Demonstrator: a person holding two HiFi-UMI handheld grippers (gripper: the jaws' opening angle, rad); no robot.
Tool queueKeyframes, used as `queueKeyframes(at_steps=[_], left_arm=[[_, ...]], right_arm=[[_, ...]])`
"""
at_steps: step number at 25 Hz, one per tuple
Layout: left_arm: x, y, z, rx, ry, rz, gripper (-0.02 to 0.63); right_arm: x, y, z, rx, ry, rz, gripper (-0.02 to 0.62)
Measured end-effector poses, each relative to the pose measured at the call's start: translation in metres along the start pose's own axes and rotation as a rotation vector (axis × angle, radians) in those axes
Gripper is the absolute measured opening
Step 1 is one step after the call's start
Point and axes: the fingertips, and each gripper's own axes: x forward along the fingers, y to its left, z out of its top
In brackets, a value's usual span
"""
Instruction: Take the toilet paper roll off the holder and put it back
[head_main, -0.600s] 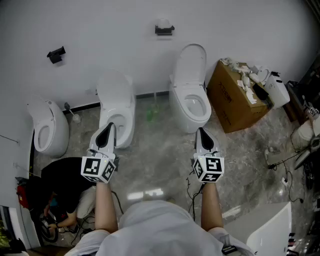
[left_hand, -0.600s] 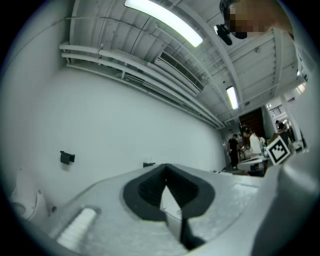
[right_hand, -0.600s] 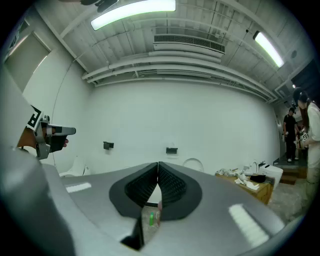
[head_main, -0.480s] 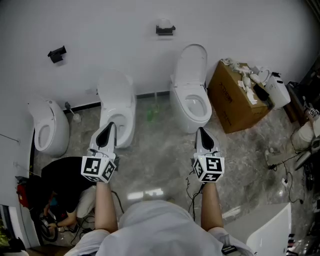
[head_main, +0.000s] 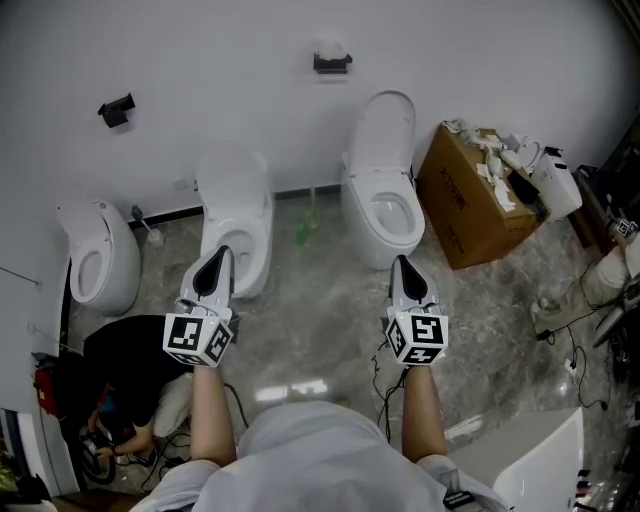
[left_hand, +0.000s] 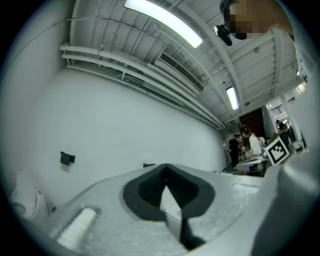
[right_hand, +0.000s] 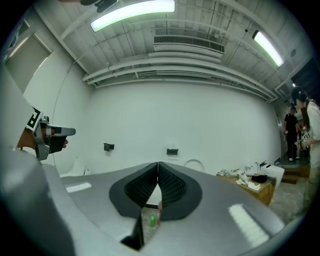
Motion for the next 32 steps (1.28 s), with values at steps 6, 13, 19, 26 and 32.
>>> queueKeyframes(at_steps=[6,13,19,26,32], left_arm=[[-0.002,0.002,0.001,-0.005,0.001,-0.006,-0.002],[-0.009,0.012,0.004,0.002,-0.004,-0.026,-0.002],[-0.012,0.027,0.004,0.004,-0.010,-0.054,-0.002],[-0.016,0.033,0.005,0.003,-0.022,-0.077,-0.002],[0.002,0.032,-0.002,-0.009,-0.019,-0.090,-0.002]], right_arm=[[0.000,0.007,0.007,-0.019,-0.020,0.002,0.005],[0.001,0.022,0.011,-0.038,-0.019,-0.010,0.005],[0.007,0.043,0.012,-0.040,-0.032,-0.023,0.004],[0.002,0.055,0.012,-0.052,-0.032,-0.037,0.005],[0.017,0.047,0.010,-0.078,-0.028,-0.044,0.005]])
